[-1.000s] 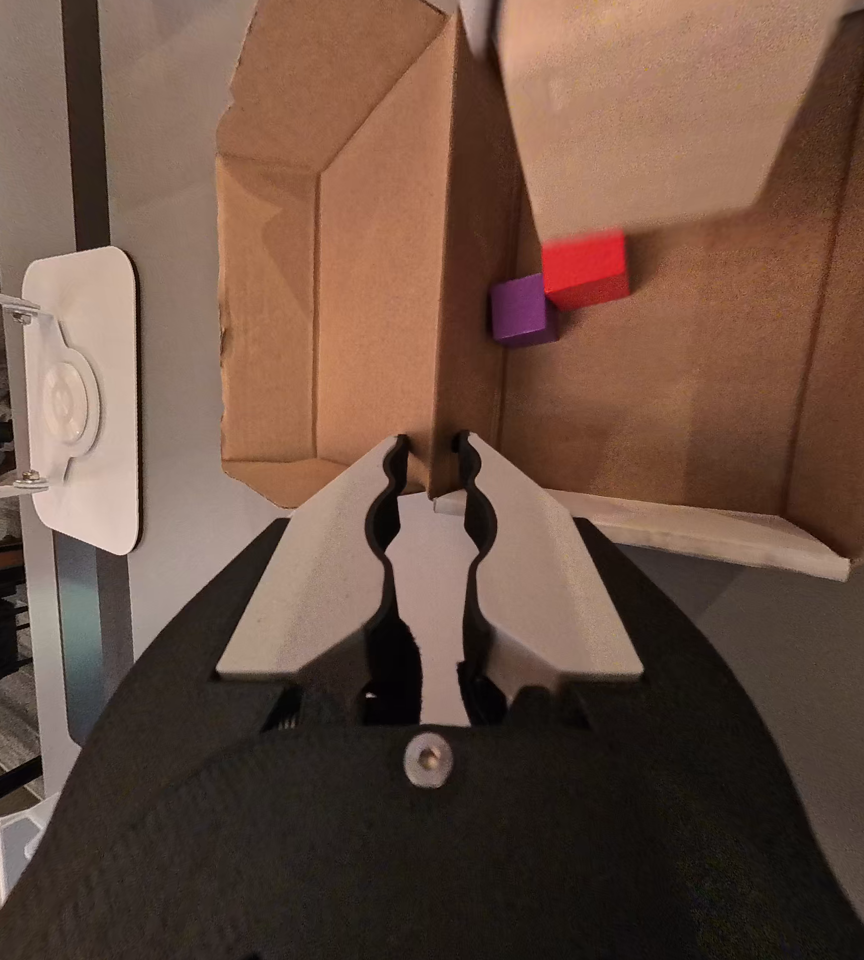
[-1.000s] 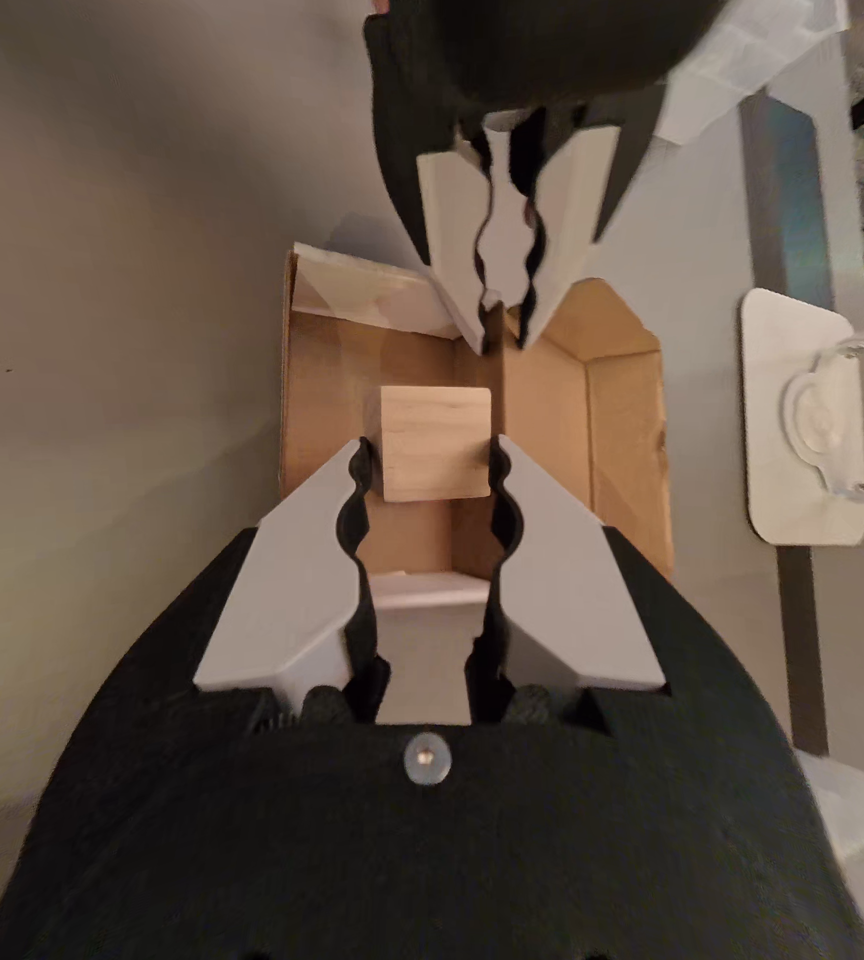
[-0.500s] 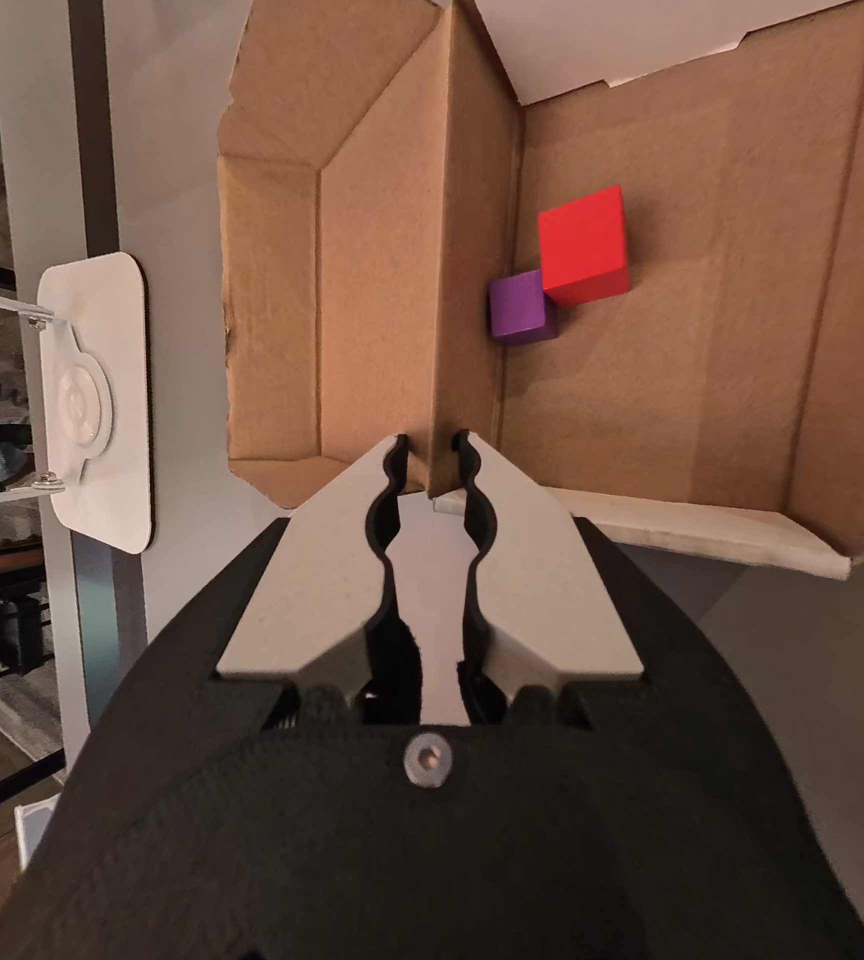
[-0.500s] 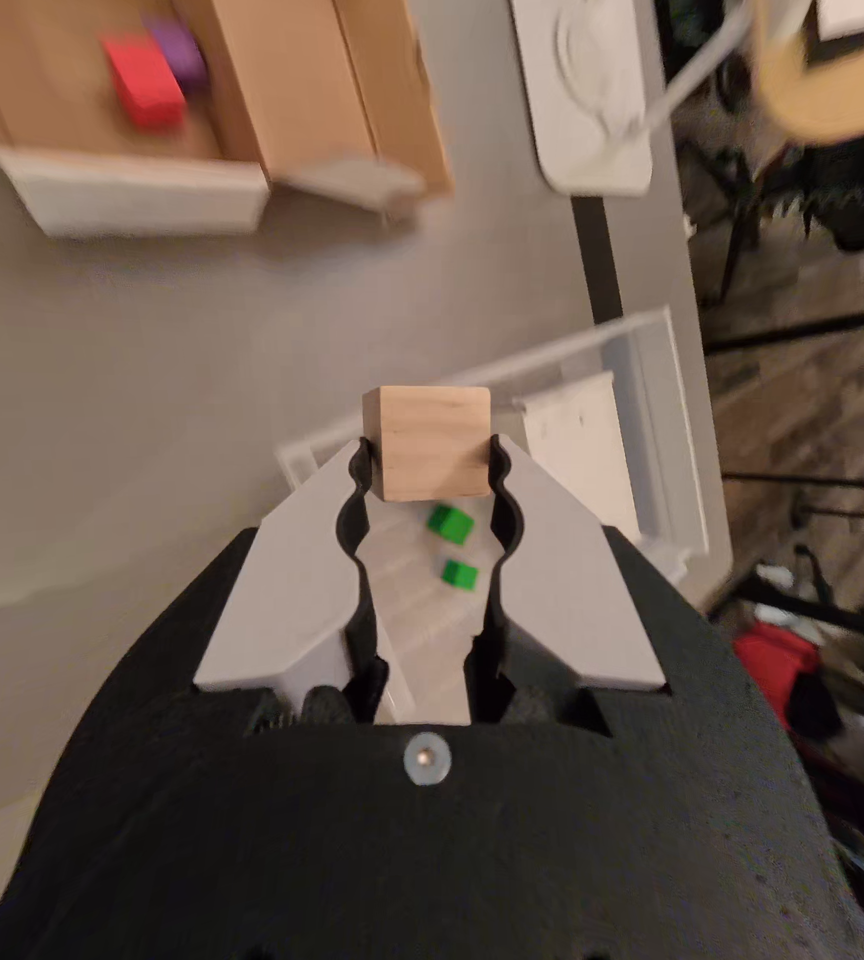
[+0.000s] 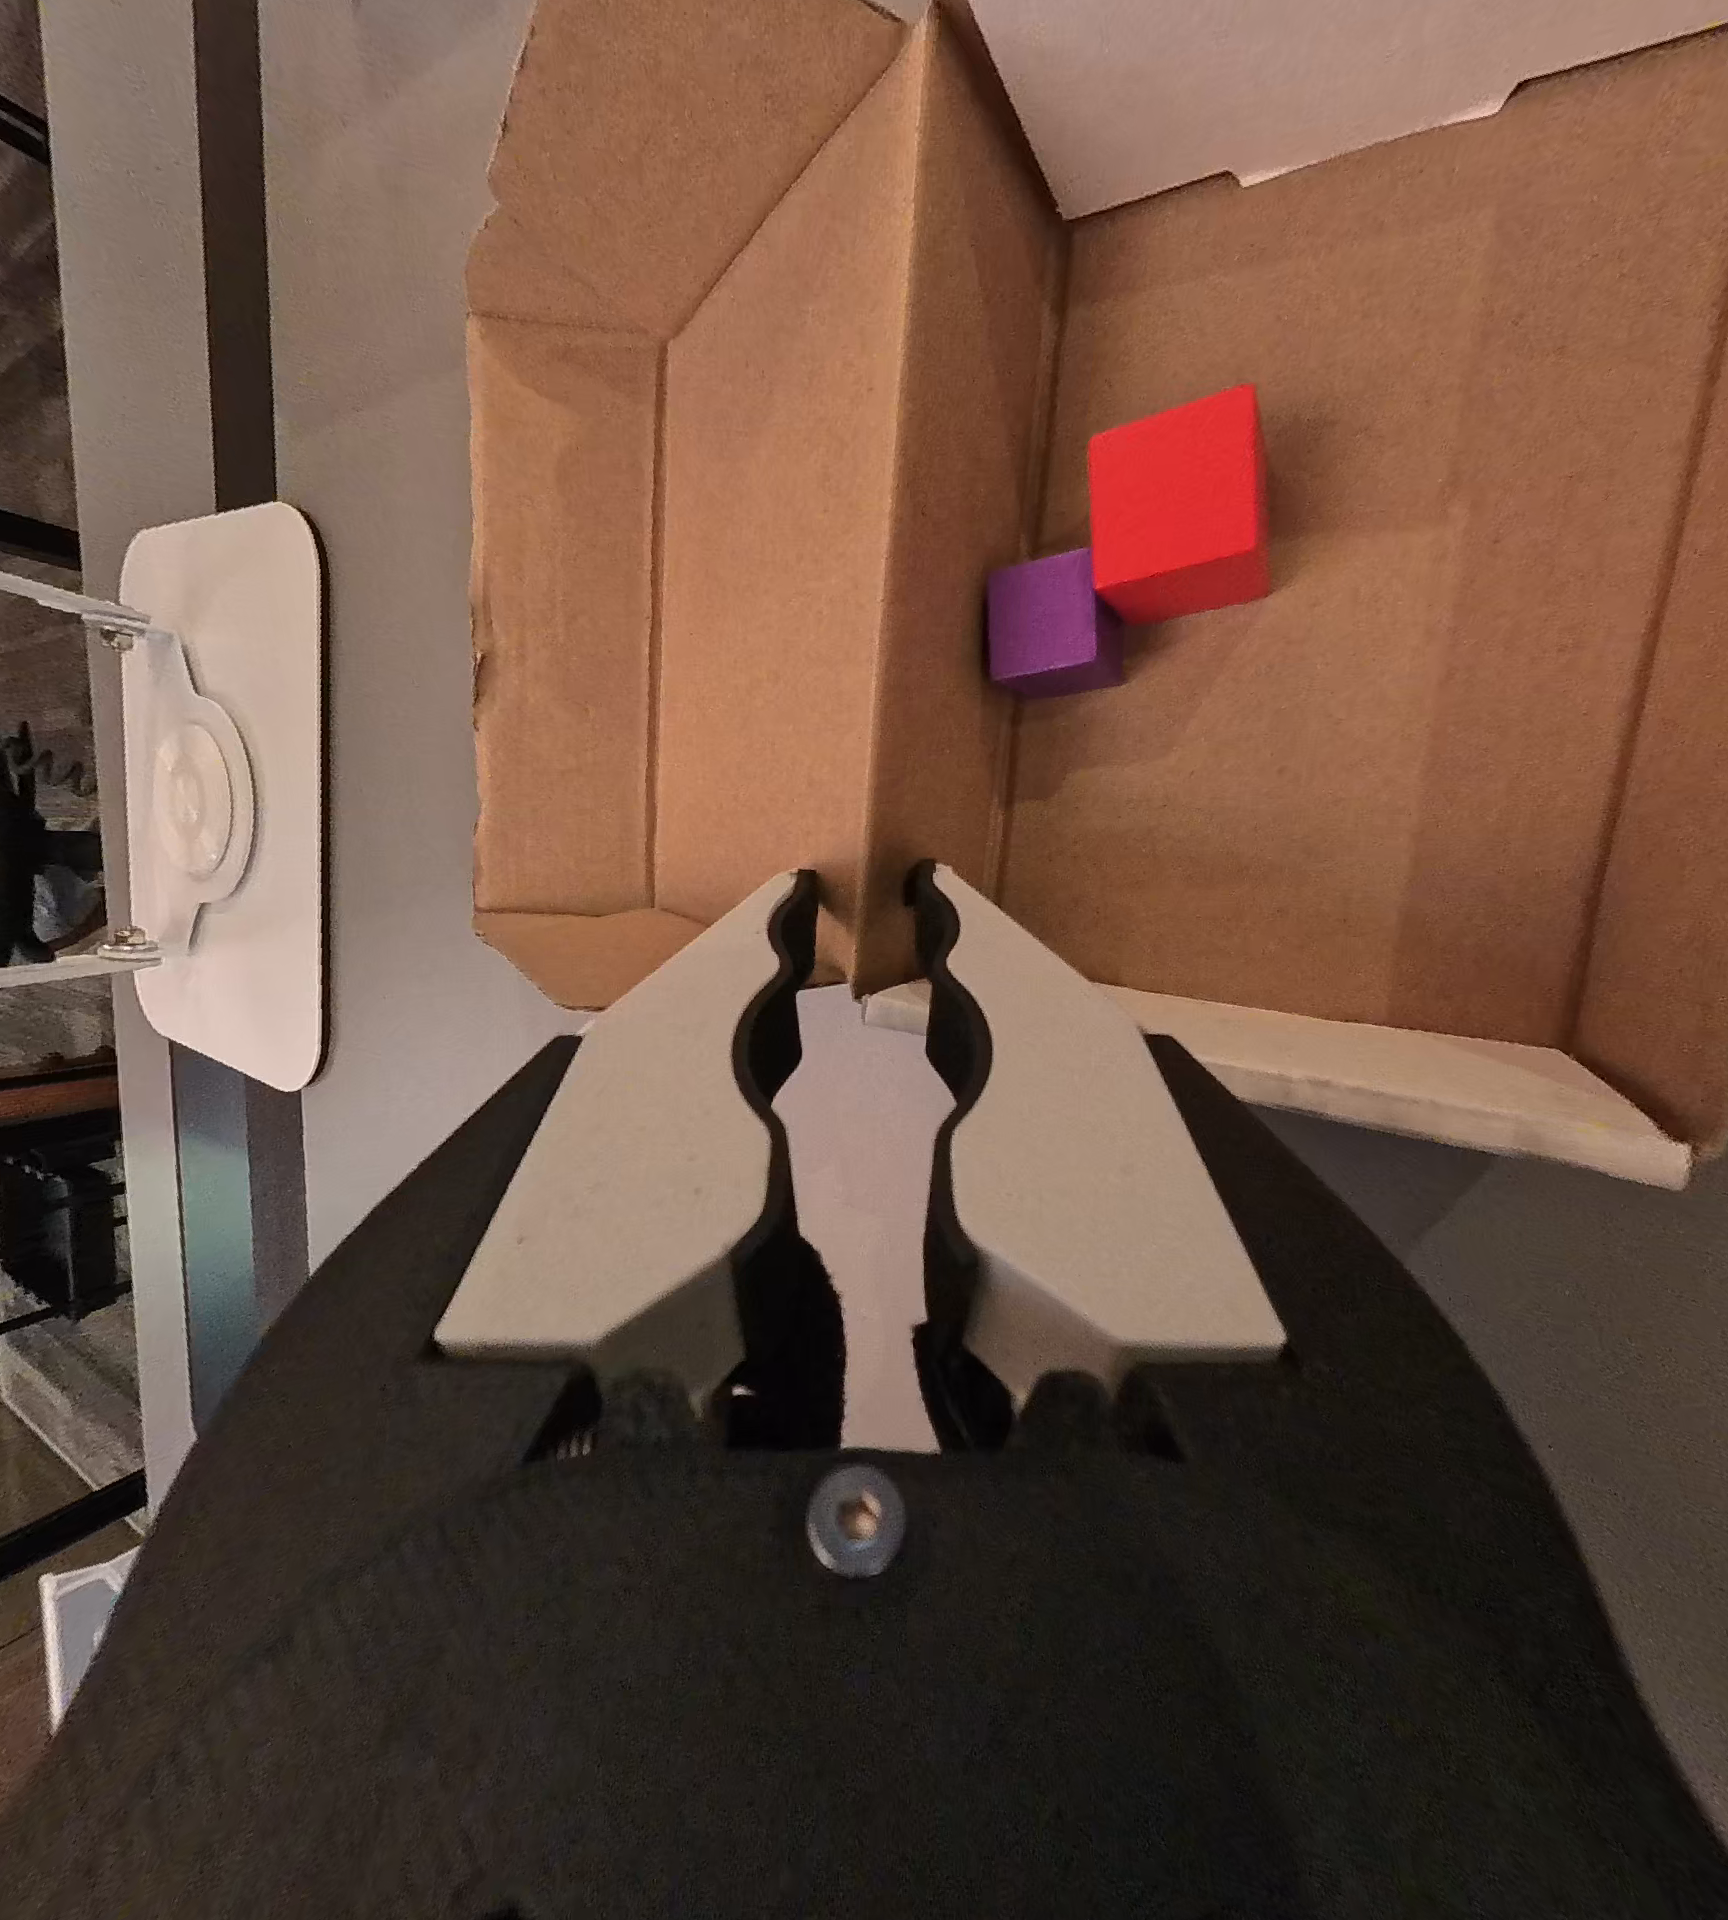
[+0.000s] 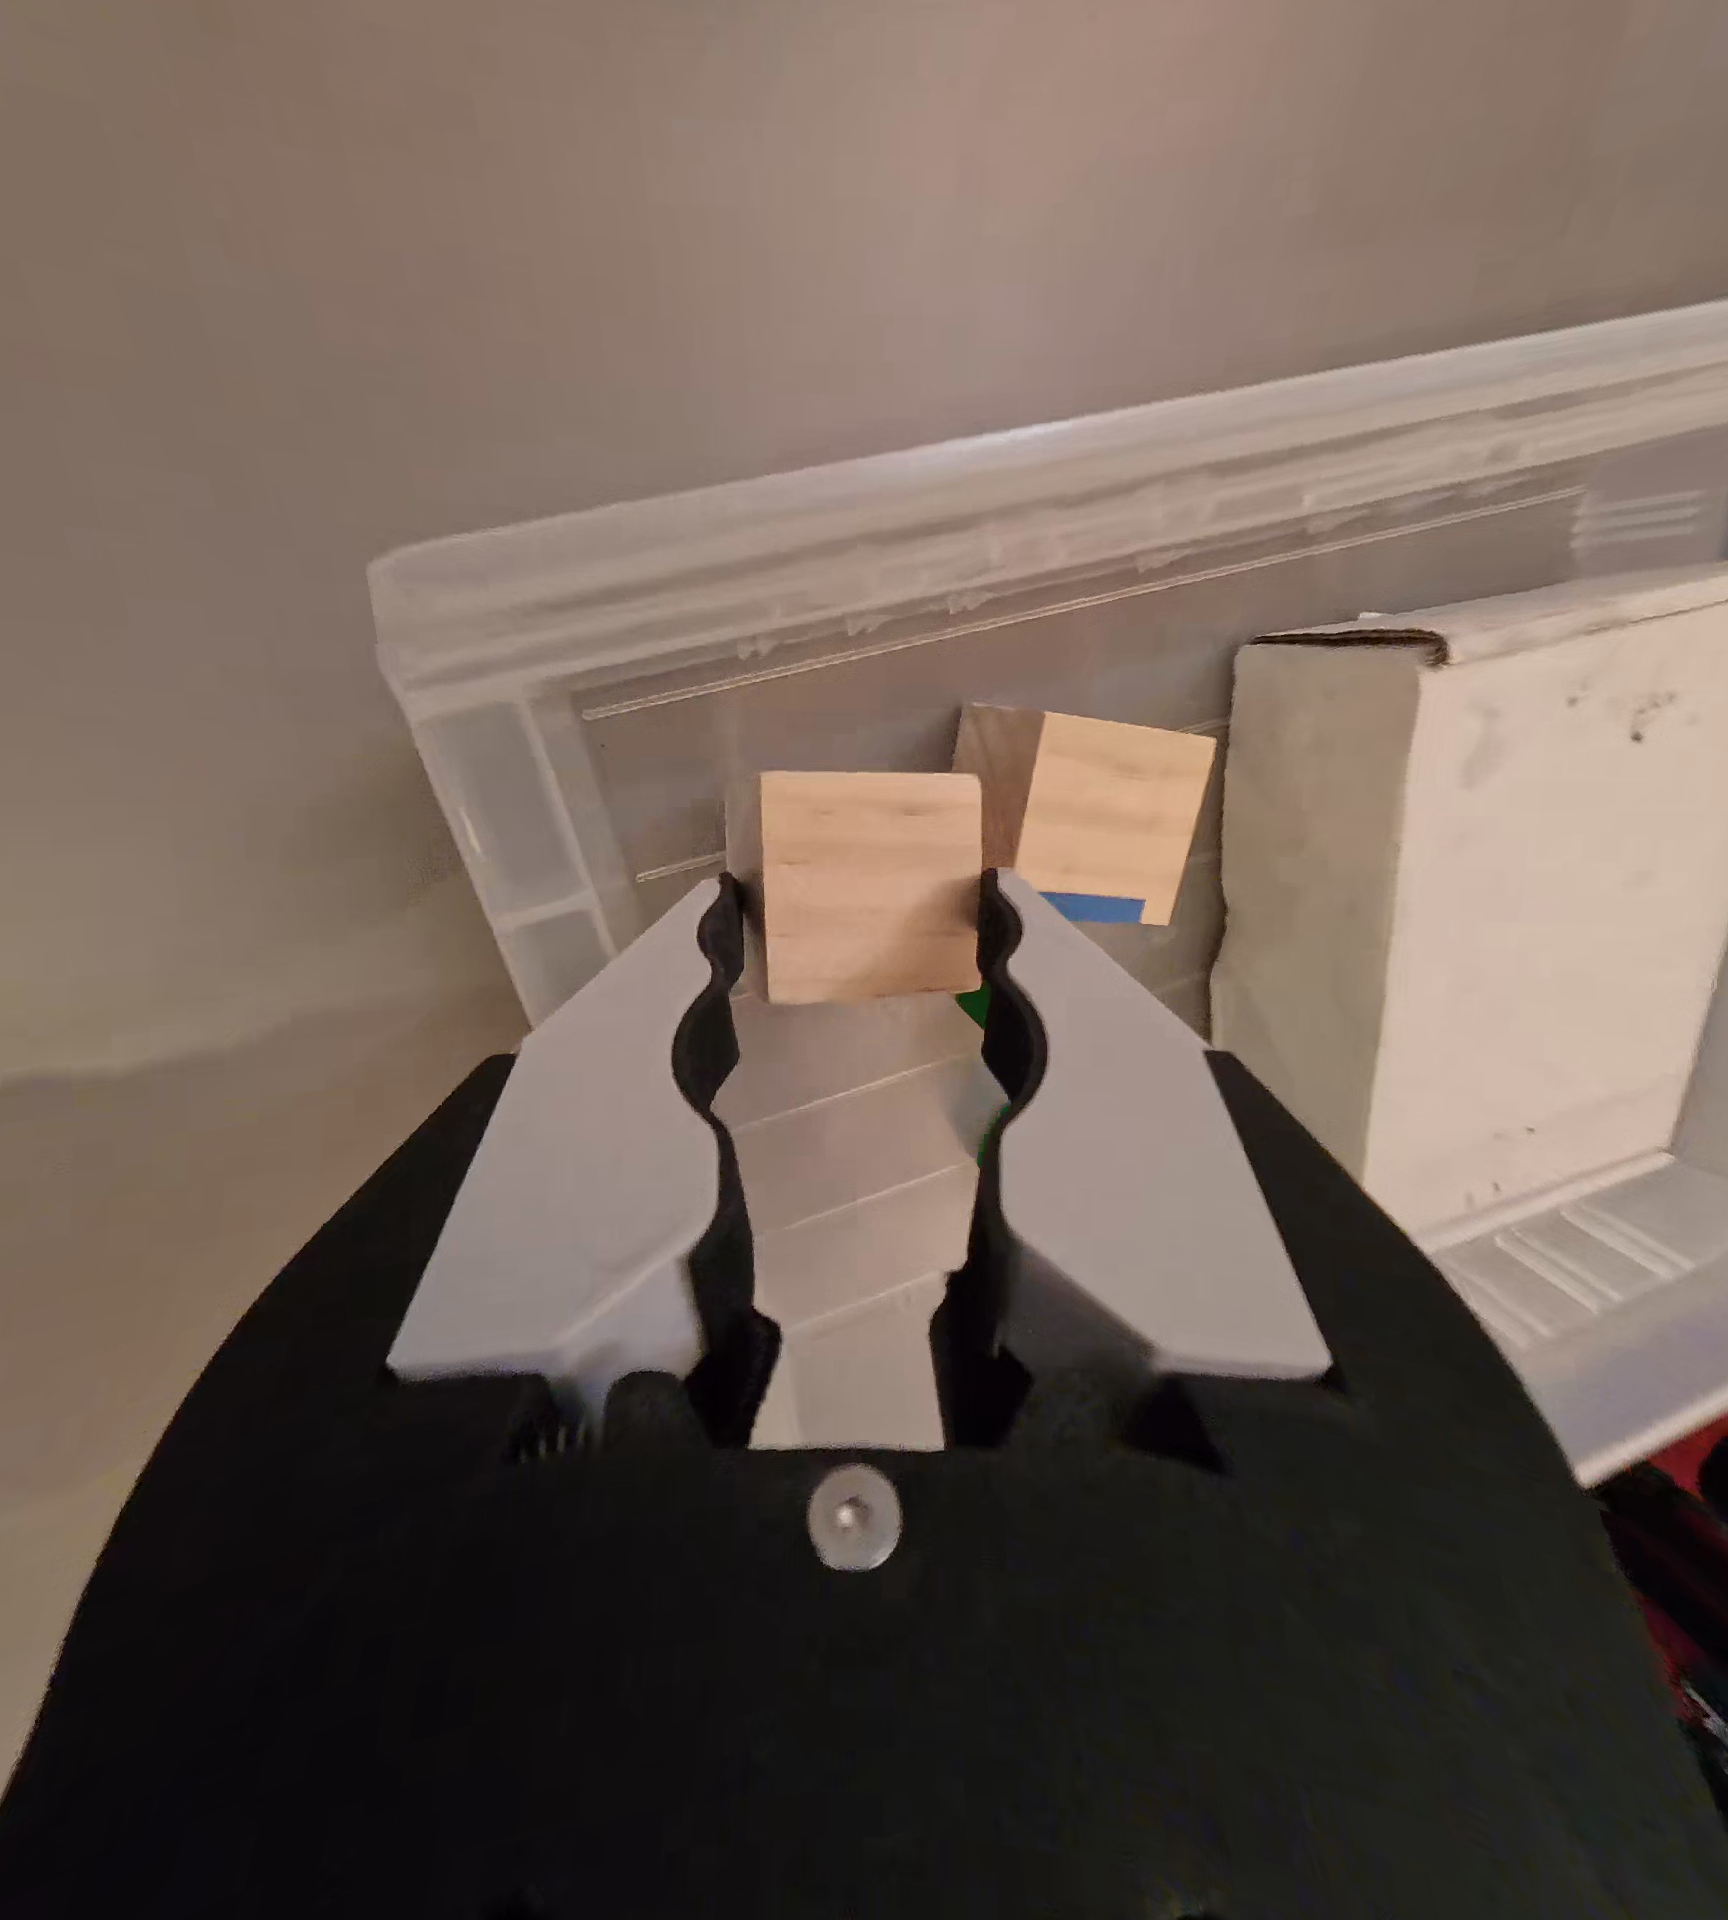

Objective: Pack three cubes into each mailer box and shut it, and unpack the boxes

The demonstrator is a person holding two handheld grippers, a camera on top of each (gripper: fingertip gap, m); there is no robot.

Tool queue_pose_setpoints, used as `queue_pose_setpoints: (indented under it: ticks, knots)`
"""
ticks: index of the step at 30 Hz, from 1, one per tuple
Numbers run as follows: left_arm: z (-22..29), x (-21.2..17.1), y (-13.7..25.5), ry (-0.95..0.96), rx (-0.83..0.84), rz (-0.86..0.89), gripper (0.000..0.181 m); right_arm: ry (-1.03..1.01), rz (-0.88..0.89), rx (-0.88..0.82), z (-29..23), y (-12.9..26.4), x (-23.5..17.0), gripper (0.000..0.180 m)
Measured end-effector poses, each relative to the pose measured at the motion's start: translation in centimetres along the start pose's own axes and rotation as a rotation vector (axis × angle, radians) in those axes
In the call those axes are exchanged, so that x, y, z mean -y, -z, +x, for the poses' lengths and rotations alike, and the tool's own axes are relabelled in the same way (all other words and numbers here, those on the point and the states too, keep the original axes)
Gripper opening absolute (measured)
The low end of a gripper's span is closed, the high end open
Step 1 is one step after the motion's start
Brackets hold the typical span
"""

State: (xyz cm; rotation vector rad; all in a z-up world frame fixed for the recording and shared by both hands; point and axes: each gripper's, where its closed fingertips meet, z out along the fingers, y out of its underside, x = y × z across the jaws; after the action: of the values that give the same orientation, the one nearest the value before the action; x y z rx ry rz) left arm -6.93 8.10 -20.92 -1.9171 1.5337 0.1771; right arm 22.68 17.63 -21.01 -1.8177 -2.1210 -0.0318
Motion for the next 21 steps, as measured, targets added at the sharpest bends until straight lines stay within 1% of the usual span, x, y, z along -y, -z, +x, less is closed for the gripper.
queue_pose_setpoints:
  ticks: [3, 6, 8, 12, 15, 16, 18, 19, 21]
  knots:
    - [0.0, 0.0, 0.0, 0.008, -0.001, 0.007, 0.017, -0.01, 0.002, 0.052, -0.4, -0.9, 0.0, 0.044]
    - [0.0, 0.1, 0.0, 0.019, 0.002, 0.013, 0.017, -0.018, 0.006, 0.034, -0.1, -1.1, 0.1, 0.045]
    - [0.0, 0.1, 0.0, 0.029, 0.004, 0.017, 0.017, -0.018, -0.008, -0.001, 0.2, -0.9, 0.0, 0.052]
    - [0.0, 0.1, 0.0, 0.048, 0.001, 0.036, 0.017, -0.017, 0.043, -0.071, 0.7, 1.0, 1.1, 0.057]
    - [0.0, 0.1, 0.0, 0.057, 0.002, 0.048, 0.017, -0.017, 0.0, -0.135, 1.1, 2.8, 1.0, 0.06]
    - [0.0, 0.2, 0.0, 0.057, 0.004, 0.05, 0.016, -0.01, 0.01, -0.18, 1.4, 4.1, 1.7, 0.06]
    - [0.0, 0.2, 0.0, 0.061, 0.004, 0.053, 0.016, 0.02, 0.063, -0.262, 1.1, 7.0, 4.3, 0.056]
    - [0.0, 0.2, 0.0, 0.06, 0.004, 0.053, 0.016, 0.042, 0.115, -0.271, 0.3, 8.4, 6.4, 0.055]
    - [0.0, 0.2, 0.0, 0.061, 0.002, 0.057, 0.016, 0.084, 0.252, -0.241, -2.4, 10.6, 11.9, 0.051]
